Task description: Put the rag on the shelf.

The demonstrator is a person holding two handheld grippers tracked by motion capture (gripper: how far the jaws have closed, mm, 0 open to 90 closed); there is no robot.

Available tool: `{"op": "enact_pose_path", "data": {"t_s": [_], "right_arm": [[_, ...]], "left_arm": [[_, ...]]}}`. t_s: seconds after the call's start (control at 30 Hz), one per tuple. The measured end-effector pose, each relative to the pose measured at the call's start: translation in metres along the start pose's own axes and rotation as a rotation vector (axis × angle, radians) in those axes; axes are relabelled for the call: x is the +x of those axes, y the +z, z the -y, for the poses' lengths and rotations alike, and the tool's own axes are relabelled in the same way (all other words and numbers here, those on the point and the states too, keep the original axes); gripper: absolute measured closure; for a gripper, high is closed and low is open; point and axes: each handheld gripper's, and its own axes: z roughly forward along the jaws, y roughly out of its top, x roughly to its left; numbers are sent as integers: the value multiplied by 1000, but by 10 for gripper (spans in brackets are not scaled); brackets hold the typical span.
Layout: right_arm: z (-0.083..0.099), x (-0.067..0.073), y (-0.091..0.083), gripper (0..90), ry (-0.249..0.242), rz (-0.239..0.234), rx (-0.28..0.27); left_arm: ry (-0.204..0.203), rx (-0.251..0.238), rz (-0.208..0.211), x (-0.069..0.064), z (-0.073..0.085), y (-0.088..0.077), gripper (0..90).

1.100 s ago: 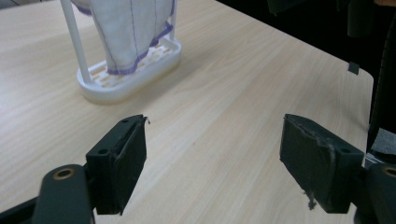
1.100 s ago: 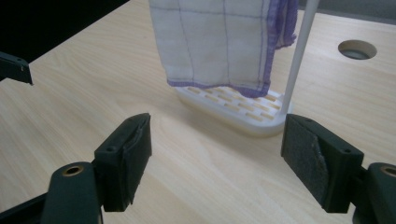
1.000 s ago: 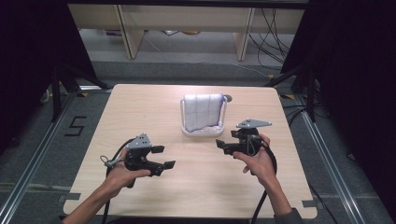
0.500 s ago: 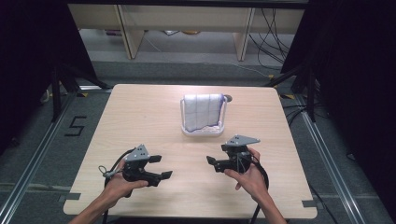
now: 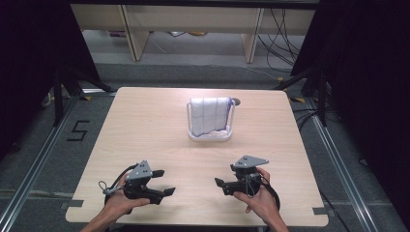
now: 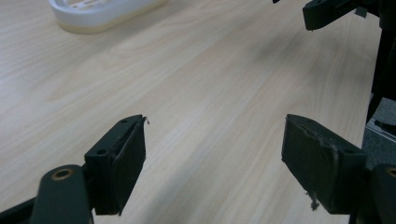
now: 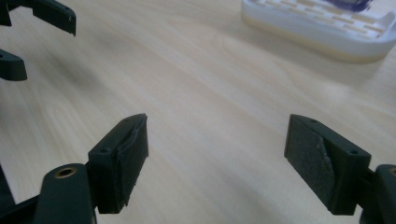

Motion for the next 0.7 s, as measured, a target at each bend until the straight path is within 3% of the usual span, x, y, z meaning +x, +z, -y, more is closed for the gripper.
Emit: {"op": "enact_pose_path", "data": {"t_s": [0.07,0.13,0.23,0.4,0.43,0.47,0.57,0.7], "right_arm": [[6,3,1,214,-6,-19,4],[11,6,-1,208,-10,2,33],[18,8,0,200,-55,22,47],[27,11,0,200,-49,9,73],[28,10,2,199,-75,2,71],[30,11,1,199,-47,13,84],[31,9,4,196,-79,10,79],[33,11,5,195,-47,30,79]], "left_arm": [[15,14,1,-2,4,-1,215],[15,32,-1,-4,8,-2,214],[13,26,-3,-5,13,-1,214],[45,58,-1,-11,20,-1,211],[45,58,-1,-11,20,-1,211],[43,58,0,-11,20,0,211],[33,54,-12,-9,21,0,208],[56,81,-23,-4,21,-2,207]]}}
